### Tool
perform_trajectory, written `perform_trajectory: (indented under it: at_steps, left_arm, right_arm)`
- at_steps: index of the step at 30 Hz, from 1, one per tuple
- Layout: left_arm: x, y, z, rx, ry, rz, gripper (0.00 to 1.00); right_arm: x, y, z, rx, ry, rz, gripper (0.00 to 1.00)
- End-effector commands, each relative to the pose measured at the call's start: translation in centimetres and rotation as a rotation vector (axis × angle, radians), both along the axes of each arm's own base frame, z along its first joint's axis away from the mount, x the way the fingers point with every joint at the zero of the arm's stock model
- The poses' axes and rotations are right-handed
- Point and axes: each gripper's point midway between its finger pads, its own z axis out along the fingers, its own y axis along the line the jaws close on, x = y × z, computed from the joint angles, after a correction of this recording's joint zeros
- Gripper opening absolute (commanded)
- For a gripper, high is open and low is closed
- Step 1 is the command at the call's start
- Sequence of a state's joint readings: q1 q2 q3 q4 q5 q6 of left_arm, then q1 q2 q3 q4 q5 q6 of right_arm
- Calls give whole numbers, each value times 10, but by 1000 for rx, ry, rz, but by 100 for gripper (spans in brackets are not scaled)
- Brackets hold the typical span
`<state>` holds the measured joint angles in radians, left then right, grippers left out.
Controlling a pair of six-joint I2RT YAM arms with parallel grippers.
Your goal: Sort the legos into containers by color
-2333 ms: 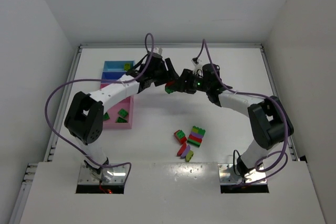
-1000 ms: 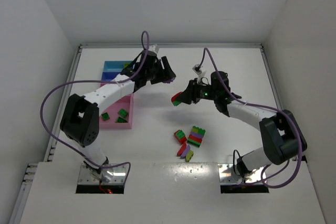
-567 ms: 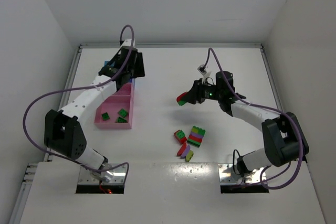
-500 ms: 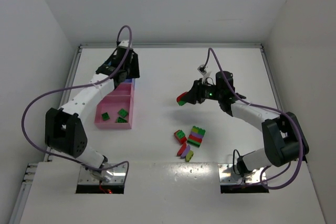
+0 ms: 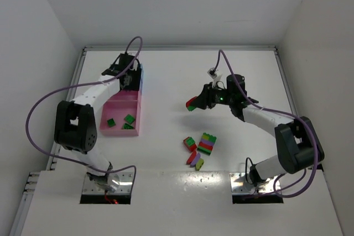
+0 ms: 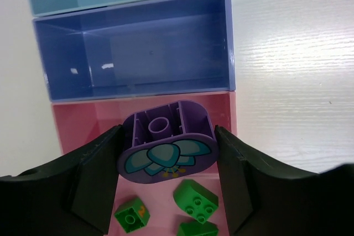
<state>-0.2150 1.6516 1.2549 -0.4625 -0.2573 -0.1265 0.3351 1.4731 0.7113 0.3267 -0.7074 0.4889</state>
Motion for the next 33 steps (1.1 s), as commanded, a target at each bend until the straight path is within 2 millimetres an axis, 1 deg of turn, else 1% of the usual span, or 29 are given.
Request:
perform_trajectory:
  at_steps: [1,2,3,5,6,7,8,9,10,14,15,16,18,19,20,21,22,23,24,25,26,27,29,30,31,32,33]
  left_arm:
    - [22,-3,8,7,-44,-34,3]
    - [24,-3,5,7,-44,-34,3]
    - [31,-1,3,7,-44,-25,3]
    - [37,-2,3,7,-46,-25,3]
    - [39,-2,-1,8,-43,-25,3]
    - [41,-3,3,6,-52,-25,3]
    - [43,-3,-1,6,-50,-25,3]
    - [46,1,3,5,-59,-15,3]
    - [48,0,6,3,-68,-15,3]
    - [48,-1,6,-3,-67,-22,3]
    - [48,-1,10,1,-75,-28,2]
    - [48,-1,10,1,-75,-28,2]
    - [49,-3,11,-7,-83,-34,2]
    - [50,2,11,-6,-83,-25,2]
    - [50,2,11,-6,-83,-25,2]
    - [50,2,7,-5,-74,-25,2]
    - [55,6,13,-8,-94,-15,2]
    - [56,8,2,-12,-70,-14,3]
    - [59,7,3,-13,-75,-14,5]
    - [63,9,-1,-23,-67,-15,6]
    - [63,12,-1,-30,-66,-12,6]
    - [66,12,-4,-30,-61,-12,6]
    - [69,11,-3,-30,-64,-12,6]
    - [72,11,-5,-30,-61,-12,7]
    - [72,15,-10,-28,-51,-2,9]
    - [72,14,-11,-29,-49,-16,10]
    - [72,12,-17,-36,-36,-23,12]
  right_arm:
    - [13,3,22,19,-95,15,0]
    - [13,3,22,19,-95,15,0]
    - [13,3,22,19,-95,15,0]
    - [16,0,19,16,-86,6,0]
    - [16,0,19,16,-86,6,0]
    - [16,0,19,16,-86,6,0]
    - [16,0,19,16,-86,6,0]
    - [16,0,19,16,-86,6,0]
    - [16,0,19,16,-86,6,0]
    - [16,0,19,16,-86,6,0]
    - [17,1,17,16,-86,6,0]
    - [15,0,13,13,-78,6,0]
    - [15,0,13,13,-78,6,0]
    - [15,0,13,13,-78,6,0]
    - [15,0,13,13,-78,6,0]
    - [15,0,14,16,-70,3,0]
    - [15,0,14,17,-70,3,0]
    - [15,0,14,17,-70,3,0]
    - [15,0,14,17,-70,3,0]
    - [15,0,14,17,-70,3,0]
    - [15,0,14,17,-70,3,0]
    - [15,0,14,17,-70,3,0]
    - [15,0,14,17,-70,3,0]
    - [15,0,14,17,-70,3,0]
    - [15,0,14,17,-70,3,0]
    - [15,0,10,14,-61,3,0]
    - [15,0,10,14,-61,3,0]
